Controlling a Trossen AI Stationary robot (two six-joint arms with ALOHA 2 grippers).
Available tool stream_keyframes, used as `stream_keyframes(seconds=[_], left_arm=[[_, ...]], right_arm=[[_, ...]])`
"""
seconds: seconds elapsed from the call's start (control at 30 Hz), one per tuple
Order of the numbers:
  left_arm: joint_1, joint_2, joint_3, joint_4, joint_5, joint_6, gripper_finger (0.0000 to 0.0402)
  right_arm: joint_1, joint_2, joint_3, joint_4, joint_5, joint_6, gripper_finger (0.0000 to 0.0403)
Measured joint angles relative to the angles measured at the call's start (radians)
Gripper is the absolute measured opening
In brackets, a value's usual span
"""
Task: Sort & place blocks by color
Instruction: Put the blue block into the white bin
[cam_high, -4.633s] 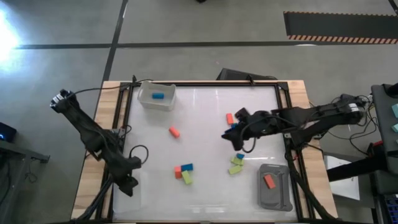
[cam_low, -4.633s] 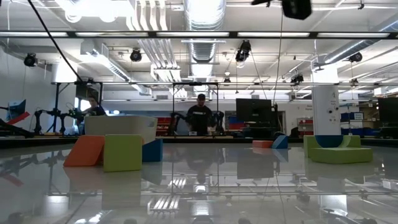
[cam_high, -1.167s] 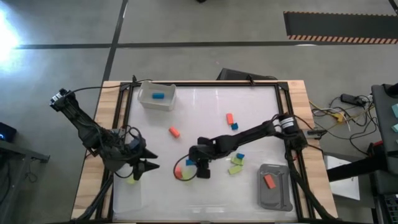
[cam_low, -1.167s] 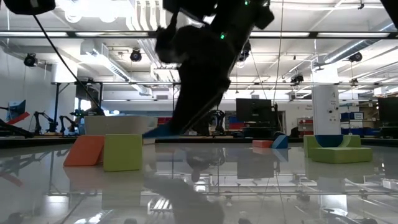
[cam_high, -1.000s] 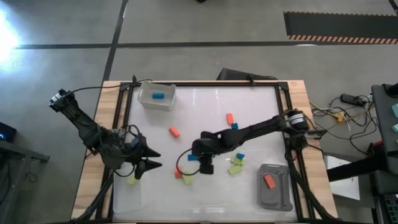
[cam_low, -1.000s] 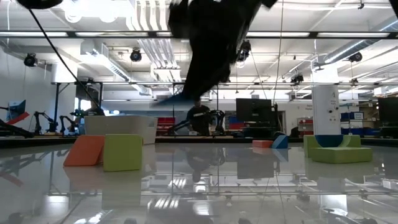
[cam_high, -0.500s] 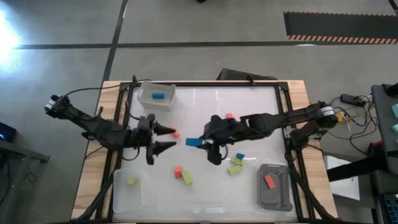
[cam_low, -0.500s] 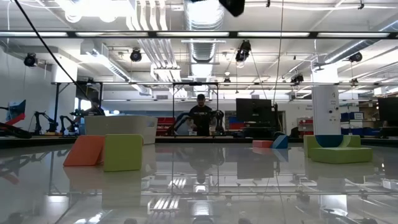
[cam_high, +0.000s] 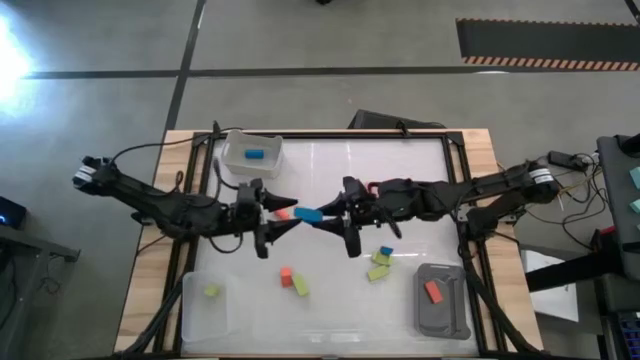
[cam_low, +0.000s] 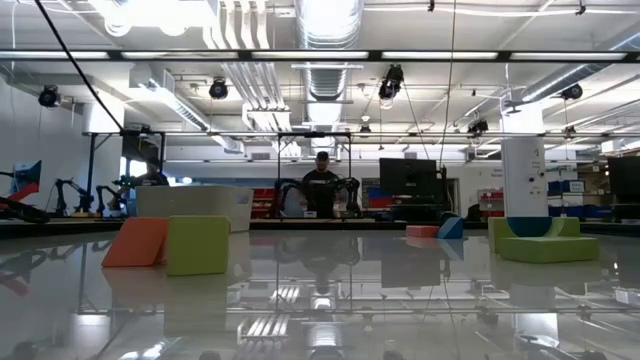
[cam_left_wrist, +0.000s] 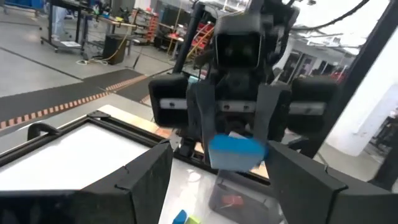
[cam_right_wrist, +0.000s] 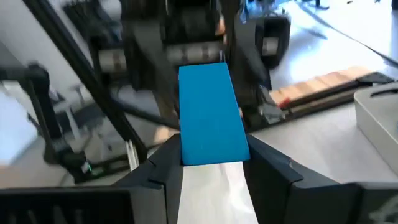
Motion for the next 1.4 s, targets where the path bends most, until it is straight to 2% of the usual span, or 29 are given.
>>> stream_keyframes(seconds=[0.2, 0.37, 0.57, 0.8, 1.17, 1.4], left_arm=[[0.013, 0.047, 0.002, 0.046, -0.002, -0.004, 0.0237], [0.017, 0.085, 0.0, 0.148, -0.002, -0.004, 0.0237], [0.018, 0.092, 0.002, 0.175, 0.003, -0.022, 0.0237], [0.018, 0.087, 0.007, 0.217, 0.09, -0.059, 0.0233], [0.028, 0.086, 0.011, 0.253, 0.113, -0.056, 0.0191], [0.03, 0.086, 0.011, 0.252, 0.084, -0.099, 0.0114]], right_arm=[[-0.003, 0.01, -0.009, 0.111, -0.005, 0.02, 0.0127], [-0.003, 0.013, -0.008, 0.105, -0.01, 0.055, 0.0128], [-0.003, 0.01, -0.007, 0.104, -0.012, 0.056, 0.0128], [-0.006, -0.012, -0.01, 0.067, -0.03, 0.04, 0.0128], [-0.006, -0.013, -0.01, 0.034, -0.033, 0.058, 0.0128], [-0.006, -0.013, -0.01, 0.031, -0.029, 0.066, 0.0128]])
